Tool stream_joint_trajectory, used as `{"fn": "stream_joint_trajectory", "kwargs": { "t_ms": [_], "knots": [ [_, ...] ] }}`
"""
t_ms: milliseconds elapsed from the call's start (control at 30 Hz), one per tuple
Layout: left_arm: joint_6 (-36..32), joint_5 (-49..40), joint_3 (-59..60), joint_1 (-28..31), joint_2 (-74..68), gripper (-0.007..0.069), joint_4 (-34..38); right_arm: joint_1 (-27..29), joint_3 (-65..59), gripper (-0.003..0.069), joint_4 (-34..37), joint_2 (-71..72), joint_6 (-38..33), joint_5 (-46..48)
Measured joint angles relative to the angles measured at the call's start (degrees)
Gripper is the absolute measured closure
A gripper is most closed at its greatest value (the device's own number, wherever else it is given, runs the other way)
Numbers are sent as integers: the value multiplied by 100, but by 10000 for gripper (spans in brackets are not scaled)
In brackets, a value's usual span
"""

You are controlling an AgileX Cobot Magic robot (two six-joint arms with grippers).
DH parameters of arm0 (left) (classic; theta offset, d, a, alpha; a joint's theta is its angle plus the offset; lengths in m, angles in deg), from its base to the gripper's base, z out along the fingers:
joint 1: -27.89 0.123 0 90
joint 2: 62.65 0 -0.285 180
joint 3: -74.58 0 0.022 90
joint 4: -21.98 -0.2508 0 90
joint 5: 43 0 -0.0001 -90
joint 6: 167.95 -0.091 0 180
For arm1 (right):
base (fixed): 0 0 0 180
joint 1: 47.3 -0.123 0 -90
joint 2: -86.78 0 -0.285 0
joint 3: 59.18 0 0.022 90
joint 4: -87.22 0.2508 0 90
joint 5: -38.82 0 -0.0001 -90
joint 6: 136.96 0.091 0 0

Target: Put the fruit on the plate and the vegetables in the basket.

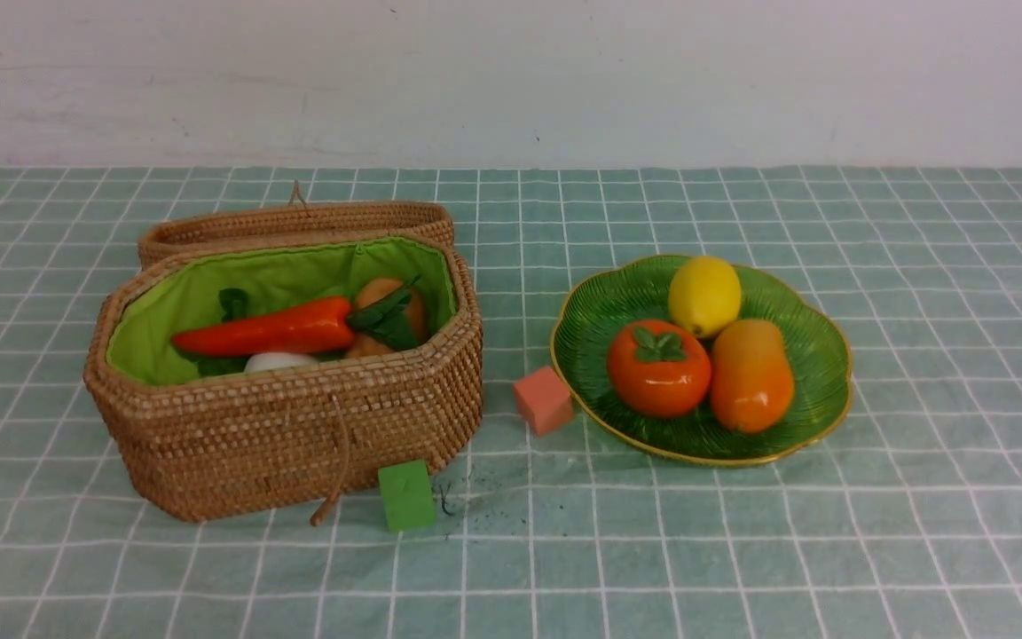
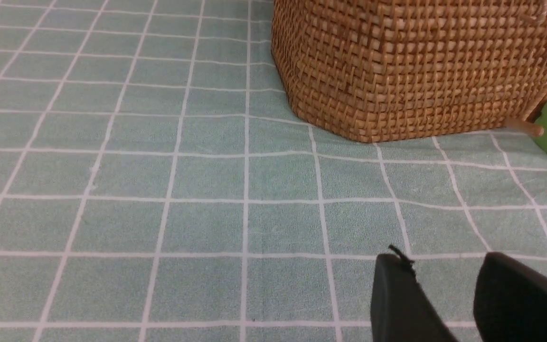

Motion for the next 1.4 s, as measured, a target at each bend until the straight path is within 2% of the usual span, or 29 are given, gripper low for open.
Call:
{"fn": "stream_joint_trajectory", "kwargs": {
  "t_ms": [167,267,300,333,467,500,600,700,933,1100,1400],
  "knots": [
    [0,0,0,0,0,387,0,352,-33,669,5,408,-6,22],
    [0,0,0,0,0,386,0,615,-73,666,-229,858,-44,-199],
    [0,0,0,0,0,386,0,709,-270,666,-599,1247,64,-725],
    [0,0,0,0,0,386,0,722,-339,666,-707,1343,92,-793],
    [0,0,0,0,0,386,0,750,-1537,666,-1889,2356,1318,-2059],
    [0,0,0,0,0,386,0,756,-1689,666,-1993,2451,1386,-2101],
    [0,0,0,0,0,386,0,753,-2998,666,-2529,3259,2418,-2766],
    [0,0,0,0,0,386,0,753,-4339,663,-2626,4037,2822,-3328],
    [0,-4,0,0,0,386,0,758,-6502,658,-2654,5421,2938,-4426],
    [0,-7,0,0,0,386,0,760,-7052,655,-2673,5600,2943,-4692],
    [0,0,0,0,0,386,0,764,-7120,644,-2674,5600,2960,-4997]
  ]
}}
